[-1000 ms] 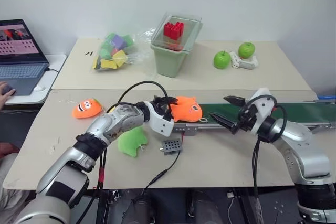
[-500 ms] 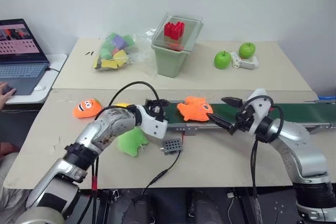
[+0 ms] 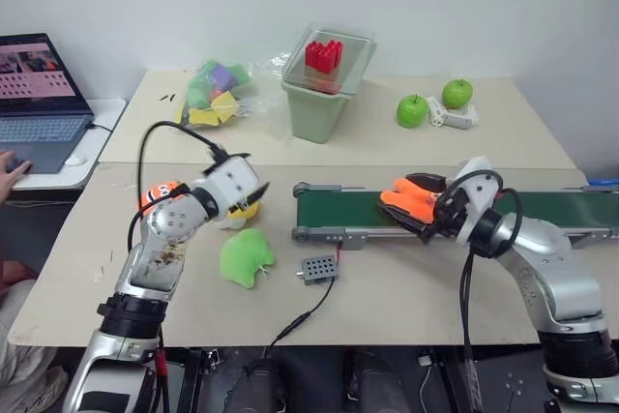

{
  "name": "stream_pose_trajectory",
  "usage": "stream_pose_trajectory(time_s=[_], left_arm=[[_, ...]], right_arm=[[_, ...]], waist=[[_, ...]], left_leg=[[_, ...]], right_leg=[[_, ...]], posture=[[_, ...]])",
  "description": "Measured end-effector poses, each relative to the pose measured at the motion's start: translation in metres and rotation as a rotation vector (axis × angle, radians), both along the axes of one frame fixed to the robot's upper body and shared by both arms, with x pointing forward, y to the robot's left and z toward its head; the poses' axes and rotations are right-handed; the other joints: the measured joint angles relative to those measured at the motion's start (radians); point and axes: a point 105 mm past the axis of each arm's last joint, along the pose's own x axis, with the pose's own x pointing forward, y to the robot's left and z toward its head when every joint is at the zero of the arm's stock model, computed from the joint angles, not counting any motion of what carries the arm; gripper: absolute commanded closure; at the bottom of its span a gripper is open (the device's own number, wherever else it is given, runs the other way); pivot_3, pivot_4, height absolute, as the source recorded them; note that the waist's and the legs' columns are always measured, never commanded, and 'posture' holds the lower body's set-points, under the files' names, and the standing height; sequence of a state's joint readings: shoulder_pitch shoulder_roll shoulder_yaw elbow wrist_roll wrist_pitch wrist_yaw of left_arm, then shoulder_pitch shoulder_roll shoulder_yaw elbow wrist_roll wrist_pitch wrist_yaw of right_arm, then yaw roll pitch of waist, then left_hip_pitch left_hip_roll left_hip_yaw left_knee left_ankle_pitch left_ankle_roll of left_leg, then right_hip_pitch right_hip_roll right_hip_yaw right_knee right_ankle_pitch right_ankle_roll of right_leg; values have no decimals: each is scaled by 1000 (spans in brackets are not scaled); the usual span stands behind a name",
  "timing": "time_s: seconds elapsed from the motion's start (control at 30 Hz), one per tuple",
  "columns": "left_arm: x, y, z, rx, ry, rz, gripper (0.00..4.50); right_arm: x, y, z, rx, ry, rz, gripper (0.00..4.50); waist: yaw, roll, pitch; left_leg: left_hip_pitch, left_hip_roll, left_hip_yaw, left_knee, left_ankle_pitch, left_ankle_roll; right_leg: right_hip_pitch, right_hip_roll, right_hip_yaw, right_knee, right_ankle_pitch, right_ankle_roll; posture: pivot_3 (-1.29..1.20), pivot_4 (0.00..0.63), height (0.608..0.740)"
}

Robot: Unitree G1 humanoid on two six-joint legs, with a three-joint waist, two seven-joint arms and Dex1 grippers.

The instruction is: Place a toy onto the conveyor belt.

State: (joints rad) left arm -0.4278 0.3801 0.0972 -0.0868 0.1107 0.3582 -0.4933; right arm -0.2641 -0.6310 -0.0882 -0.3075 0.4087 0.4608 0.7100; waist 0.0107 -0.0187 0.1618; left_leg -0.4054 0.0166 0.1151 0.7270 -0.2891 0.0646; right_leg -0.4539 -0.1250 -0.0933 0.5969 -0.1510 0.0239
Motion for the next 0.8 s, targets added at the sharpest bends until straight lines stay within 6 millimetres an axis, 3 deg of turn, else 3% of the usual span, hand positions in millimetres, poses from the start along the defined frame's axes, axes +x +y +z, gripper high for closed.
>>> stream_pose_trajectory(time_s=[0.2, 0.37, 0.5, 0.8], left_arm=[[-11, 59, -1, -475, 28, 373, 1116], [-35, 98, -37, -585, 84, 565, 1116], [-47, 109, -52, -603, 100, 618, 1116], [-50, 110, -43, -637, 32, 596, 1116]], right_arm=[[-3, 19, -1, 40, 6, 25, 0], [9, 14, -10, 59, 7, -111, 0], [14, 7, -19, 102, 22, -210, 0], [14, -14, -23, 215, 15, -333, 0]], waist=[[-3, 0, 0], [-1, -1, -1], [5, -1, -1], [-1, -1, -1]], left_leg=[[2, 0, -1, 0, 0, 0], [1, 0, 0, 0, 0, 0], [1, -1, -1, 0, 0, 0], [1, -1, 0, 0, 0, 0]], right_leg=[[2, 0, 0, 0, 0, 0], [2, 0, 0, 0, 1, 0], [2, 0, 0, -1, 1, 0], [2, 0, 0, -1, 1, -1]], posture=[[0, 150, 740], [0, 150, 740], [0, 150, 740], [0, 150, 740]])
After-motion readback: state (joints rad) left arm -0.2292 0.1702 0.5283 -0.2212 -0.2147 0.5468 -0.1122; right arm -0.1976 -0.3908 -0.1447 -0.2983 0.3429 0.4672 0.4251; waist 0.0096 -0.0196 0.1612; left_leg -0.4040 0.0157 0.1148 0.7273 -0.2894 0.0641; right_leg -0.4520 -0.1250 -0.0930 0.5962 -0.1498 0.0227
